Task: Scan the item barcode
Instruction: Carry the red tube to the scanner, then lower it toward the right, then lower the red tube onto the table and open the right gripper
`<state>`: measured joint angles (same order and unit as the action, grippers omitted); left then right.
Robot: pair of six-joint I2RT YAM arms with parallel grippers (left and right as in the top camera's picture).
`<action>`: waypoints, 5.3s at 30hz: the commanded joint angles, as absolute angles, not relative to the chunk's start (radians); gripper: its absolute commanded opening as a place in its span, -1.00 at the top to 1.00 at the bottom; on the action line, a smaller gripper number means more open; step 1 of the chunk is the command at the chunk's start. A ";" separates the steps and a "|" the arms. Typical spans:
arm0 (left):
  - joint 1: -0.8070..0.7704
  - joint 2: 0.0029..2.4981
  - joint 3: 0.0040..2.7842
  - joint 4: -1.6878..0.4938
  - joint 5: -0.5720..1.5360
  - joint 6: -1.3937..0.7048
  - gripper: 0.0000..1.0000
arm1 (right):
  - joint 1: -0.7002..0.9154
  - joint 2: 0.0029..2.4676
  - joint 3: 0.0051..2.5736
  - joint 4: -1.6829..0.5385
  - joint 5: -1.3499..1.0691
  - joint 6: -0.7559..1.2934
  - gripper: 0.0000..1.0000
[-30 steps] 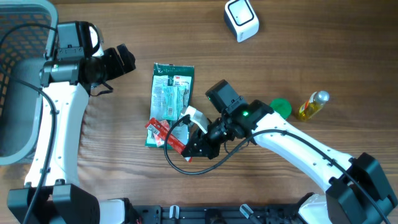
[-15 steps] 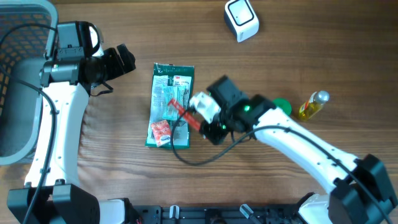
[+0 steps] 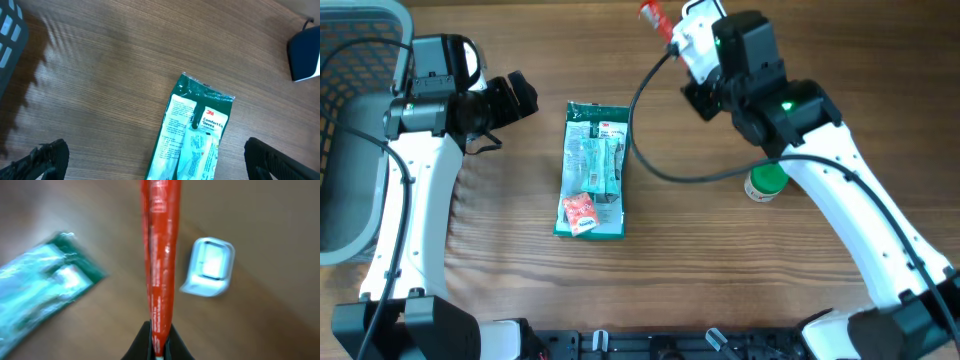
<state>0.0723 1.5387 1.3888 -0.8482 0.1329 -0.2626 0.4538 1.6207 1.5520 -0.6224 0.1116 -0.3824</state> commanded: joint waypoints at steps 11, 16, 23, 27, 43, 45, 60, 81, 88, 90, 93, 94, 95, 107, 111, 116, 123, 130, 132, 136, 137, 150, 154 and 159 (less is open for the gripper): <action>0.076 1.536 1.401 -0.847 0.145 -0.242 -1.00 | 0.345 2.046 1.562 -0.175 0.426 -0.497 0.91; 0.076 1.536 1.401 -0.847 0.145 -0.242 -1.00 | 0.333 2.171 1.562 -0.037 0.463 -0.498 0.91; 0.076 1.536 1.401 -0.847 0.145 -0.242 -1.00 | 0.334 2.263 1.562 0.065 0.606 -0.649 0.91; 0.076 1.536 1.401 -0.847 0.145 -0.242 -1.00 | 0.334 2.268 1.562 0.060 0.629 -0.714 0.91; 0.076 1.536 1.401 -0.847 0.145 -0.242 -1.00 | 0.333 2.268 1.562 0.057 0.685 -0.838 0.91; 0.076 1.536 1.401 -0.847 0.145 -0.242 -1.00 | 0.333 2.268 1.562 0.054 0.690 -0.838 0.91; 0.076 1.536 1.401 -0.847 0.145 -0.242 -1.00 | 0.429 2.033 1.563 0.045 0.812 -0.722 0.92; 0.076 1.536 1.401 -0.847 0.145 -0.242 -1.00 | 0.451 1.779 1.356 -1.016 -0.024 0.387 0.91; 0.076 1.536 1.401 -0.847 0.145 -0.242 -1.00 | 0.451 1.780 1.237 -1.013 -0.015 0.424 0.91; 0.076 1.536 1.401 -0.847 0.145 -0.242 -1.00 | 0.450 1.780 1.220 -1.013 0.028 0.430 0.91; 0.076 1.536 1.401 -0.847 0.145 -0.242 -1.00 | 0.450 1.780 1.203 -1.014 0.111 0.477 0.91; 0.076 1.536 1.401 -0.847 0.145 -0.242 -1.00 | 0.450 1.780 1.198 -1.015 0.132 0.486 0.91; 0.076 1.536 1.401 -0.847 0.145 -0.242 -1.00 | 0.450 1.780 1.193 -1.015 0.147 0.490 0.91; 0.076 1.536 1.401 -0.847 0.145 -0.242 -1.00 | 0.364 1.780 1.182 -1.072 0.256 0.501 0.91; 0.076 1.536 1.401 -0.847 0.145 -0.242 -1.00 | 0.310 1.780 1.182 -1.087 0.255 0.501 0.91; 0.076 1.536 1.401 -0.847 0.145 -0.242 -1.00 | 0.294 1.780 1.182 -1.054 0.223 0.497 0.91; 0.076 1.536 1.401 -0.847 0.145 -0.242 -1.00 | 0.295 1.780 1.182 -0.979 0.072 0.369 0.91; 0.076 1.536 1.401 -0.847 0.145 -0.242 -1.00 | 0.295 1.780 1.150 -0.953 0.056 0.332 0.91; 0.076 1.536 1.401 -0.847 0.145 -0.242 -1.00 | 0.295 1.780 1.123 -0.915 0.010 0.284 0.92; 0.076 1.536 1.401 -0.847 0.145 -0.242 -1.00 | 0.295 1.780 1.070 -0.850 -0.006 0.289 0.90; 0.076 1.536 1.401 -0.847 0.145 -0.242 -1.00 | 0.295 1.780 1.062 -0.841 -0.006 0.290 0.89; 0.076 1.536 1.401 -0.847 0.145 -0.242 -1.00 | 0.295 1.780 1.053 -0.803 -0.002 0.288 0.24; 0.076 1.536 1.401 -0.847 0.145 -0.242 -1.00 | 0.305 1.780 1.053 -0.758 -0.065 0.292 0.24; 0.076 1.536 1.401 -0.847 0.145 -0.242 -1.00 | 0.383 1.780 1.053 -0.645 -0.218 0.311 0.20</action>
